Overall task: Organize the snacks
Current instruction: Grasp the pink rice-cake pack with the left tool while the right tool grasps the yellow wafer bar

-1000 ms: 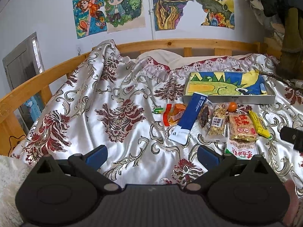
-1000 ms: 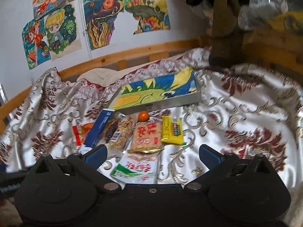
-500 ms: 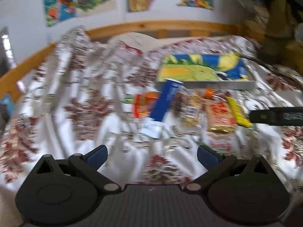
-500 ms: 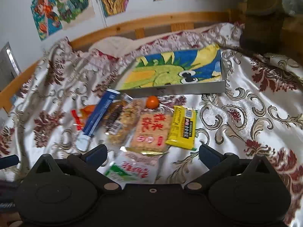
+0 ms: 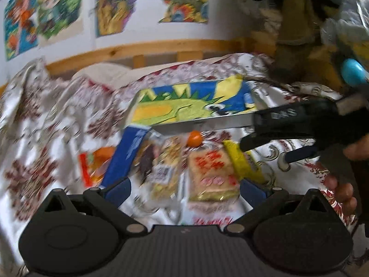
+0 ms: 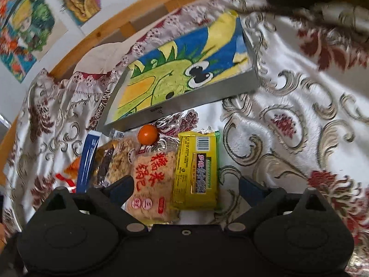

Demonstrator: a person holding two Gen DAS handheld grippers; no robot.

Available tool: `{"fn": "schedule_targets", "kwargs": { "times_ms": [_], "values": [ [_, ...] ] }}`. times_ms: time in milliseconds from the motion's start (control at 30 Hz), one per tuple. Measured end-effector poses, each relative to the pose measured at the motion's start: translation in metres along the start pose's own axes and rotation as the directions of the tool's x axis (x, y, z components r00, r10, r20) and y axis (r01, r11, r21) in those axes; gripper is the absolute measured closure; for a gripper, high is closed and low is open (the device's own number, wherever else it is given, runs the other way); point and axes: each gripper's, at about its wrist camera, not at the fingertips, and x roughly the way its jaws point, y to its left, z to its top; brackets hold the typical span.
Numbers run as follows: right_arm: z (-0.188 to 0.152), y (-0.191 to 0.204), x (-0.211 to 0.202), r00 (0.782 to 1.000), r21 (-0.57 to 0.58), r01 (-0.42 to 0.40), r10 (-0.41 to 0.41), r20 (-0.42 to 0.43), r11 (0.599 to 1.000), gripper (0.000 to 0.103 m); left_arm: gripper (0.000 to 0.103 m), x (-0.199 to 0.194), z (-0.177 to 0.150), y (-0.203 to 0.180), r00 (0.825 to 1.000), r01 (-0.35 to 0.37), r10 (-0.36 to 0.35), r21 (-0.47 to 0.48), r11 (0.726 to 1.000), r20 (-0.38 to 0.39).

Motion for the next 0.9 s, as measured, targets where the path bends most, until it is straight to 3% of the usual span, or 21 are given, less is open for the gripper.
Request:
{"fn": "schedule_targets", "kwargs": {
  "times_ms": [133, 200, 267, 500, 533, 567, 600, 733, 900],
  "values": [
    [0.009, -0.003, 0.016, 1.000, 0.003, -0.002, 0.002, -0.015, 1.000, 0.023, 0.001, 0.022, 0.006, -0.013, 0.998, 0.059, -0.059, 0.036, 0.998, -0.003],
    [0.012, -0.006, 0.024, 0.999, 0.030, 0.011, -0.010, -0.034, 0.999, 0.028, 0.007, 0.029, 0.006, -0.017, 0.996, 0.090, -0.091, 0.058, 0.994, 0.008],
    [0.012, -0.011, 0.031, 0.998, 0.061, 0.010, -0.007, -0.056, 0.998, 0.032, 0.008, 0.038, 0.006, -0.022, 0.996, 0.086, -0.087, 0.083, 0.993, 0.012],
    [0.012, -0.009, 0.045, 0.996, 0.066, -0.004, 0.010, -0.087, 0.998, 0.037, 0.010, 0.060, 0.001, -0.024, 0.993, 0.118, -0.116, 0.081, 0.990, -0.036],
    [0.011, -0.008, 0.047, 0.995, 0.059, 0.013, -0.007, -0.096, 0.998, 0.040, 0.010, 0.061, 0.001, -0.024, 0.992, 0.123, -0.120, 0.084, 0.989, -0.040],
    [0.011, -0.006, 0.049, 0.994, 0.048, 0.038, -0.033, -0.108, 0.998, 0.051, 0.010, 0.062, 0.001, -0.025, 0.992, 0.125, -0.121, 0.085, 0.989, -0.042],
    [0.010, -0.005, 0.049, 0.991, 0.035, 0.066, -0.061, -0.117, 0.997, 0.053, 0.010, 0.063, 0.001, -0.025, 0.992, 0.124, -0.120, 0.086, 0.989, -0.048],
    [0.012, -0.008, 0.041, 0.984, 0.022, 0.121, -0.117, -0.132, 0.992, 0.053, 0.010, 0.073, 0.000, -0.023, 0.993, 0.089, -0.081, 0.093, 0.992, -0.082],
    [0.019, -0.022, 0.029, 0.989, 0.064, 0.107, -0.099, -0.113, 0.992, 0.053, 0.009, 0.080, 0.002, -0.024, 0.986, 0.132, -0.122, 0.088, 0.987, -0.115]
  ]
}}
